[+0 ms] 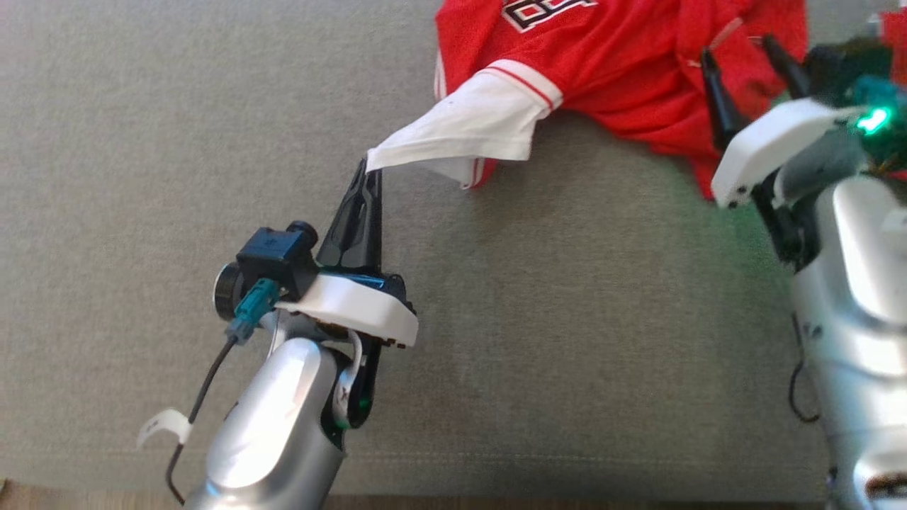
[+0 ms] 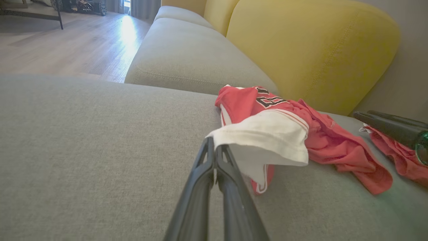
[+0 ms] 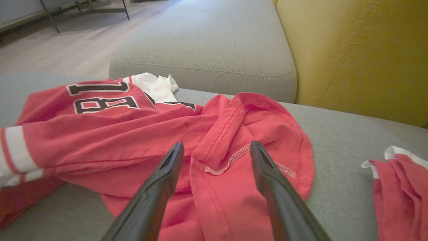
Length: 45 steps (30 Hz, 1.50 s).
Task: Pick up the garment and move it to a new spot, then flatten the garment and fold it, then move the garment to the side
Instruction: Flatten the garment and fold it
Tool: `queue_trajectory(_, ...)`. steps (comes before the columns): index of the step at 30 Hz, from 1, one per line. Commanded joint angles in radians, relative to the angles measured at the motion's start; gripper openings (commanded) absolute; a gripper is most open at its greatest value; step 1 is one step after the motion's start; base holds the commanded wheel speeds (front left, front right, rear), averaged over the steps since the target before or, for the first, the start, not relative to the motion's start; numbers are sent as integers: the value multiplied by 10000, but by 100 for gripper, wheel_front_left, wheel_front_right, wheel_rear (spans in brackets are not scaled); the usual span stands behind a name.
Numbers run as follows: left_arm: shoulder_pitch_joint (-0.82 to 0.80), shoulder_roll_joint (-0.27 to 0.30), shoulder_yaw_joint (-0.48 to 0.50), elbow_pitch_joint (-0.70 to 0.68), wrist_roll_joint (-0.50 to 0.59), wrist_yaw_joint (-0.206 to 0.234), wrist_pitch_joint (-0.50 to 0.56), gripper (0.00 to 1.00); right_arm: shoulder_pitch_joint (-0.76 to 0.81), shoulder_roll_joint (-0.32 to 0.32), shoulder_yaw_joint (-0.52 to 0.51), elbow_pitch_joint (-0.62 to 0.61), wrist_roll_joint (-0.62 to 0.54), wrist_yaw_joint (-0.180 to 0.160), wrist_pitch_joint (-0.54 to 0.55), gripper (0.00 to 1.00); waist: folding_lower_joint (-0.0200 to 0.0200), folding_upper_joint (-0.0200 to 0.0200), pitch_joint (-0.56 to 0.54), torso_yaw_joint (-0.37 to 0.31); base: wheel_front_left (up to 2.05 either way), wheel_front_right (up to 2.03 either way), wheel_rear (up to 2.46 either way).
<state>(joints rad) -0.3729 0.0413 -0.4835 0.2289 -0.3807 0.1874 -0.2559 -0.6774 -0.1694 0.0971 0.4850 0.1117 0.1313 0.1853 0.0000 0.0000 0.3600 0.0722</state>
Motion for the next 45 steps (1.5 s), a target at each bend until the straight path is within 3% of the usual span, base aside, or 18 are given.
queue_trajectory(1, -327, 89, 209, -364, -42, -26, -59, 2, -348, -54, 257, -115, -90, -6, 48, 100, 0, 0, 207, 212, 0, 0, 0)
queue_trajectory(8, -398, 89, -37, -459, -175, 13, -59, 16, -1222, -464, 816, 1328, -117, -6, -37, 100, 0, 0, 463, 508, 0, 0, 0)
queue_trajectory(14, -392, 89, -36, -439, -172, -11, -59, 13, -1607, -457, 1103, 2190, -96, -6, -319, 100, 0, 0, 509, 541, 0, 0, 0)
queue_trajectory(16, -395, 89, -48, -430, -167, -17, -59, 0, -1705, -423, 1158, 2427, -86, -6, -416, 100, 0, 0, 509, 535, 0, 0, 0)
queue_trajectory(25, -438, 89, -99, -421, -138, -81, -59, 0, -2114, -372, 1287, 3282, -54, -6, -838, 100, 0, 0, 554, 526, 0, 0, 0)
queue_trajectory(26, -441, 89, -106, -416, -140, -86, -59, 0, -2147, -371, 1301, 3352, -48, -6, -878, 96, 0, 0, 556, 529, 0, 0, 0)
queue_trajectory(27, -443, 89, -111, -410, -143, -90, -59, 0, -2179, -368, 1315, 3419, -37, -6, -911, 39, 0, 0, 558, 531, 0, 0, 0)
queue_trajectory(28, -445, 89, -116, -401, -148, -93, -59, 0, -2211, -367, 1332, 3483, -22, -6, -940, 0, 0, 0, 560, 532, 0, 0, 0)
queue_trajectory(38, -373, 89, -6, -276, -150, -90, -59, 0, -2303, -455, 1449, 3726, 259, -6, -1330, 0, 0, 0, 359, 403, 0, 0, 0)
queue_trajectory(45, -200, 89, 101, -218, -120, -89, -59, 0, -1959, -618, 1563, 3213, 995, -6, -1604, 0, 0, 0, -126, 134, 0, 0, 0)
